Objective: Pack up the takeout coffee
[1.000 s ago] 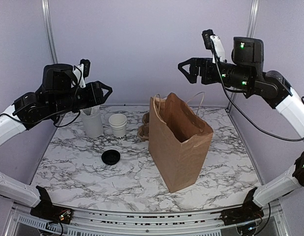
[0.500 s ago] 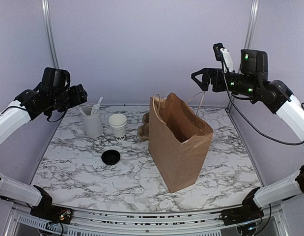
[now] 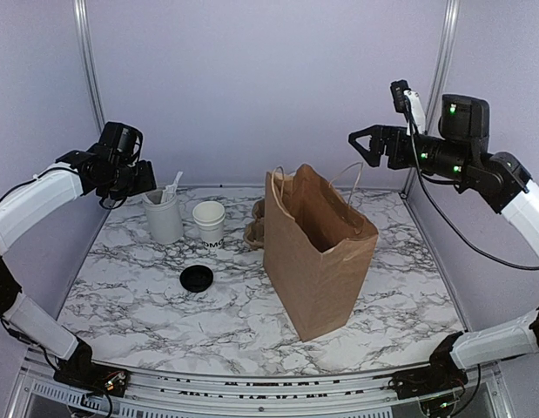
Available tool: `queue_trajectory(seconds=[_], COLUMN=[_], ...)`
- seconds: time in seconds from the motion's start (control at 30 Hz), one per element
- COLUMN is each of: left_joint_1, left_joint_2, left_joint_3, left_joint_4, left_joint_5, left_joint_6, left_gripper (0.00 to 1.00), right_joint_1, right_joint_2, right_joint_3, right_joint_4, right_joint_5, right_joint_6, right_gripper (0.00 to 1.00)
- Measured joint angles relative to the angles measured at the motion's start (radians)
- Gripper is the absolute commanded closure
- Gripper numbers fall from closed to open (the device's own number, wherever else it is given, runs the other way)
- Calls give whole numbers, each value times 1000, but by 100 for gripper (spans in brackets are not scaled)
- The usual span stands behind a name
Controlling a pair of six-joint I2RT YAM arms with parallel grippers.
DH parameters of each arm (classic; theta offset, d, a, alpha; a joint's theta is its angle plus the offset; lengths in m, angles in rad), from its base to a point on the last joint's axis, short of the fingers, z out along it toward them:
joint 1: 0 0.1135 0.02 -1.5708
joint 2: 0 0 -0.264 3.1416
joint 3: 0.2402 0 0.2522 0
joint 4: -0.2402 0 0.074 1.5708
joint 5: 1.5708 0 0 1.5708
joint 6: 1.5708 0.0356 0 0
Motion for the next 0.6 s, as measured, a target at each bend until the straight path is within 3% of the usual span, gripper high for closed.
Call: queue_trajectory(seconds=[0.6], left_joint_1=[66], left_joint_2=[88], left_joint_3=[2], left_joint_4=[-4], left_joint_5=[45], left_joint_6=[-7], left_gripper=[76], right_joint_1=[0], right_joint_2=[-18], right_joint_3=[-12], right_joint_4=[0], right_joint_5=[0], right_joint_6=[10], right_gripper=[0])
